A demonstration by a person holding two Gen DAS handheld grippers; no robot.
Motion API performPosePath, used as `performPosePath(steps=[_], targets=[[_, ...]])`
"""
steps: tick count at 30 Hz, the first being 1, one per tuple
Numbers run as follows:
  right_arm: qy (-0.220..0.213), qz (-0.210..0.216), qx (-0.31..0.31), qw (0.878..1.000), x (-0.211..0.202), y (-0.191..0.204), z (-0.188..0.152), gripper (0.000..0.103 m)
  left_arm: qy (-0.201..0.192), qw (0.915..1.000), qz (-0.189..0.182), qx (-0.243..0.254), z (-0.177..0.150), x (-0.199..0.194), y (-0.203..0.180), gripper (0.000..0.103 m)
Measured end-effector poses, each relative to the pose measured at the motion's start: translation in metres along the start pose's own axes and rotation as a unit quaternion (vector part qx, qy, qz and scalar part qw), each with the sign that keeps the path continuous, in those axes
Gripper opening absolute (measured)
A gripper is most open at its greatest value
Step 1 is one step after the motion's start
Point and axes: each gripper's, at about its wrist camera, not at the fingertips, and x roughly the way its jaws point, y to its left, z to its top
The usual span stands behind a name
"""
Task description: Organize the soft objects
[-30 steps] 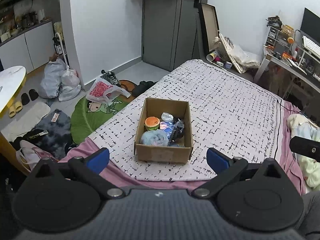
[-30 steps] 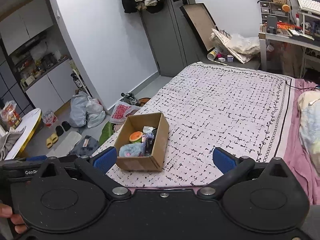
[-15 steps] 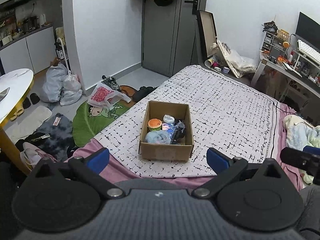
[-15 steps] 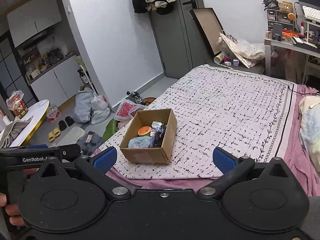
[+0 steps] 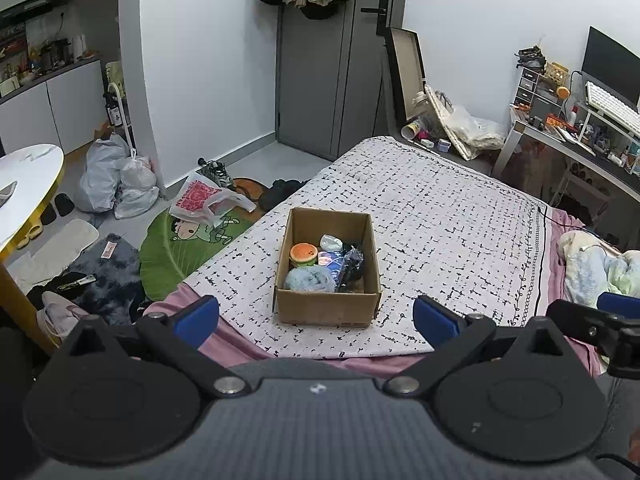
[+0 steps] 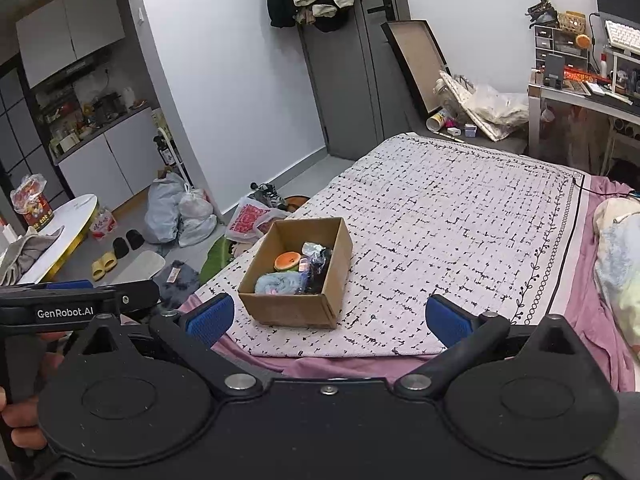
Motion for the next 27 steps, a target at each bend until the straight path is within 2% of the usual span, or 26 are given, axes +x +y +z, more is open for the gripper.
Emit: performPosePath(steps=[27], targets=[[0.003, -0.001, 0.012, 1.000, 0.0013, -0.0044, 0.0014, 0.103, -0.002, 1.0000, -0.001, -0.002, 0.0050, 0.0014, 0.0014, 0.102]])
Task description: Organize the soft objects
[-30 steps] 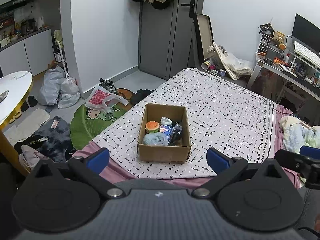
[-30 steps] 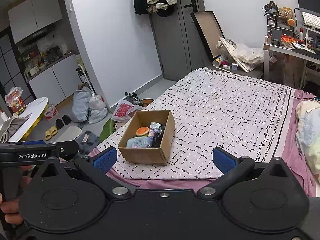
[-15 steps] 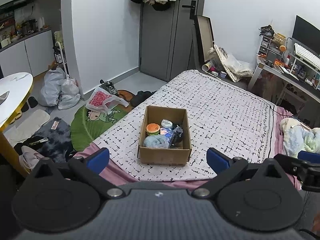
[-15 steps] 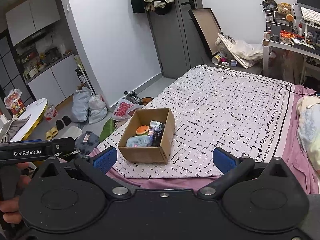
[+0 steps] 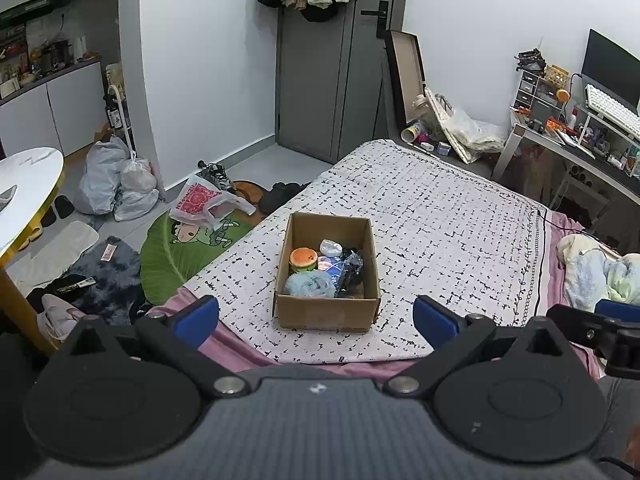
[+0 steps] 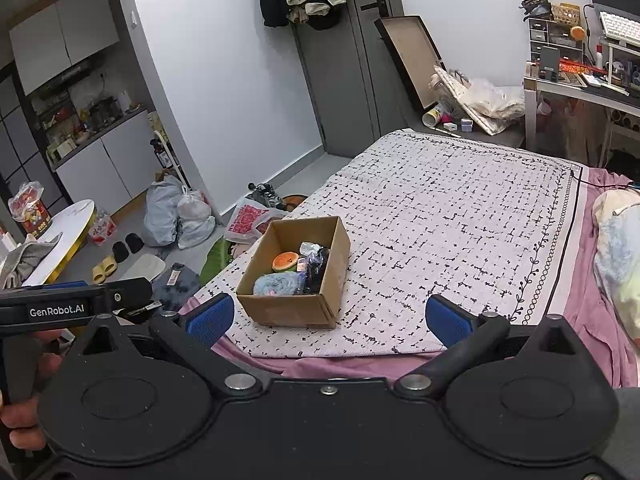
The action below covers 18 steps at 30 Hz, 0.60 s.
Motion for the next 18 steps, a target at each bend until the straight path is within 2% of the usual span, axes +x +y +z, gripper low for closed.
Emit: performPosePath(steps=[18], targets=[[0.004, -0.015, 0.004, 1.000, 0.0002, -0.0037, 0.0008, 0.103, 0.000, 1.0000, -0.001, 0.001, -0.0016, 0.0014, 0.0001, 0.102]])
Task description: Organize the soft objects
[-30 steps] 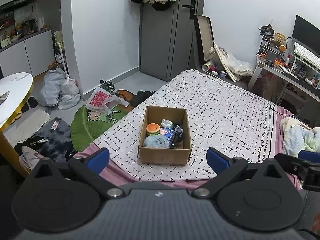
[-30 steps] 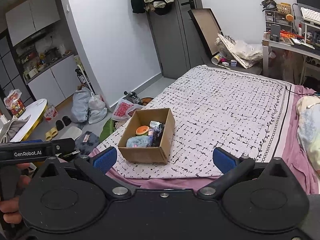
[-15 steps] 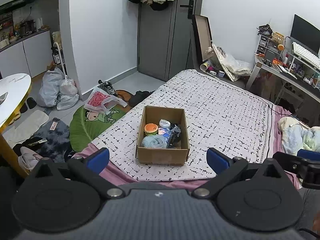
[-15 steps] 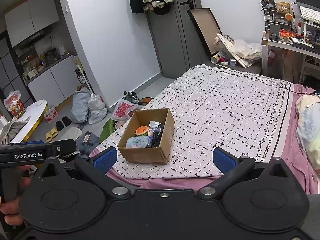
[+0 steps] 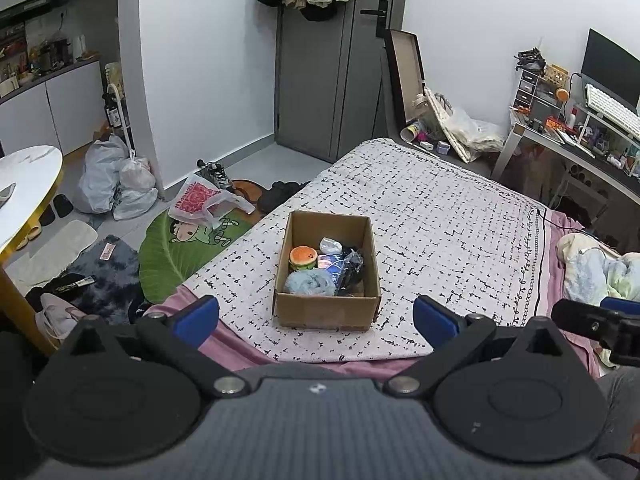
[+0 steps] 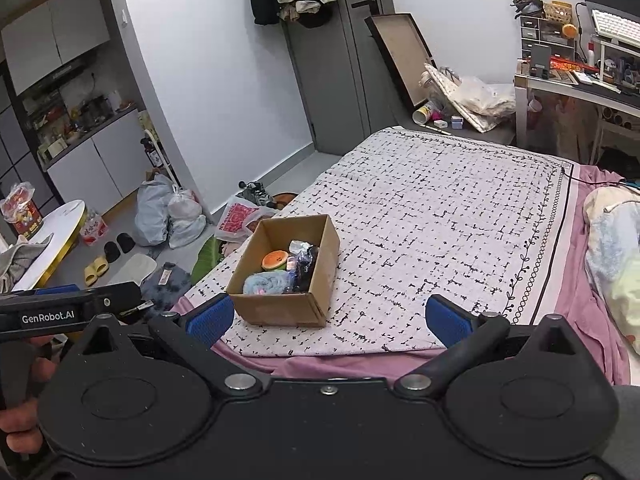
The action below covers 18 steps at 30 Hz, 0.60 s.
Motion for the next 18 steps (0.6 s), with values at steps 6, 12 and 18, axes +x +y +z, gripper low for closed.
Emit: performPosePath(steps=[6, 12, 18], targets=[[0.002, 0.001, 0.000, 1.000, 0.003, 0.000, 0.000, 0.103, 0.003, 1.0000, 0.000, -0.003, -0.001, 0.002, 0.001, 0.102], [0.005, 0.008, -0.003, 1.000, 0.005, 0.002, -0.002, 0.103, -0.004, 1.0000, 0.001, -0.005, -0.003, 0.002, 0.001, 0.102], [0.009, 0.018, -0.004, 1.000, 0.010, 0.004, -0.002, 0.103, -0.003, 0.9997, -0.001, -0.025, -0.003, 0.007, 0.003, 0.102]])
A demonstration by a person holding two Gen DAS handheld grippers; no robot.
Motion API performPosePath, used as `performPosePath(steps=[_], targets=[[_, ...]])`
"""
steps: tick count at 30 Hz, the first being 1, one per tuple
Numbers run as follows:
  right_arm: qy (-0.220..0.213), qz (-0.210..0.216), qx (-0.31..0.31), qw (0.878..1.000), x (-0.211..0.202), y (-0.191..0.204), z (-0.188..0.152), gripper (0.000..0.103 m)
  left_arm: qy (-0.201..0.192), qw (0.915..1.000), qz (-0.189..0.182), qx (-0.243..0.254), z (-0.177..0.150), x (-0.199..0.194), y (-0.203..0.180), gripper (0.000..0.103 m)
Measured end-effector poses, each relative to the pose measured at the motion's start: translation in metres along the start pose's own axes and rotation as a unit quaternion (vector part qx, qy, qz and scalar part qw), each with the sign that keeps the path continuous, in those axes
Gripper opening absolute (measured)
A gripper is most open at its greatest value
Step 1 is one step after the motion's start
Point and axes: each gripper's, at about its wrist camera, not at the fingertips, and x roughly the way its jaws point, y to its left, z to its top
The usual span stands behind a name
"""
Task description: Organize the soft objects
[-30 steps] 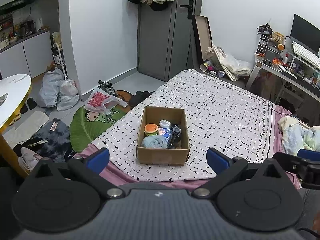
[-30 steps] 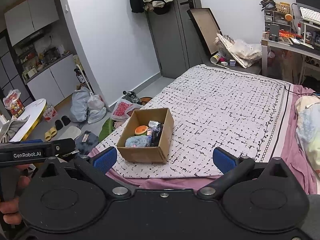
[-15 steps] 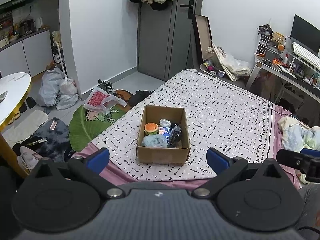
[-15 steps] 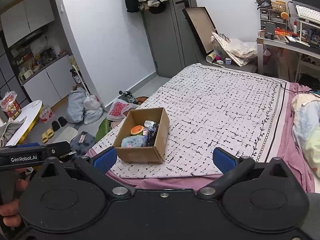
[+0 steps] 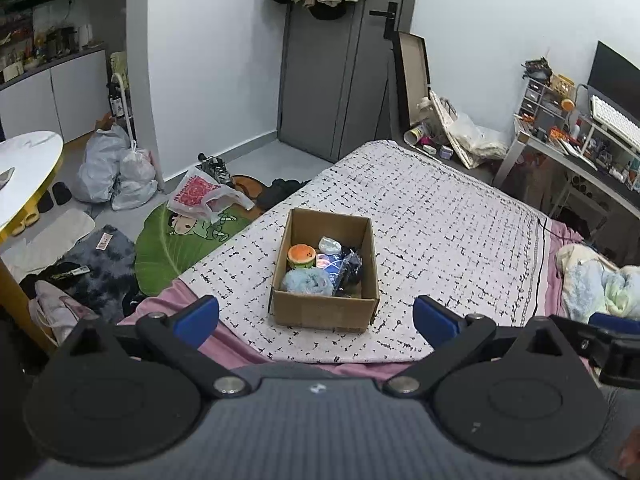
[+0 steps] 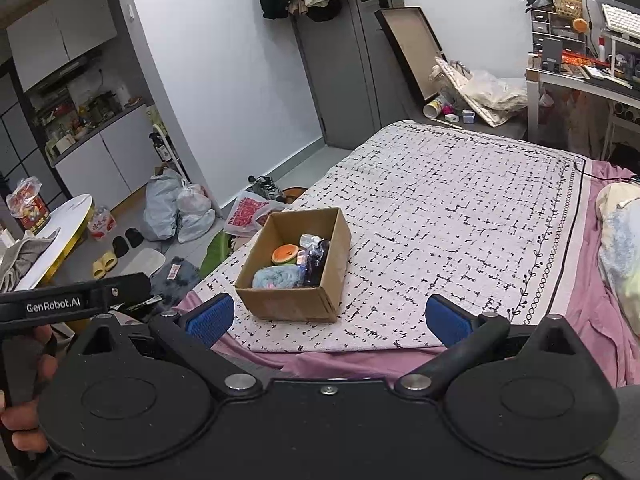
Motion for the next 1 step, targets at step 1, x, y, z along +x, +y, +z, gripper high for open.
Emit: performPosePath(steps=[1], targets=[[0.000, 0.002, -0.002, 1.000, 0.0009, 0.0005, 0.0000, 0.103, -0.002, 1.0000, 0.001, -0.001, -0.0001, -0.0004, 0.0003, 0.102]])
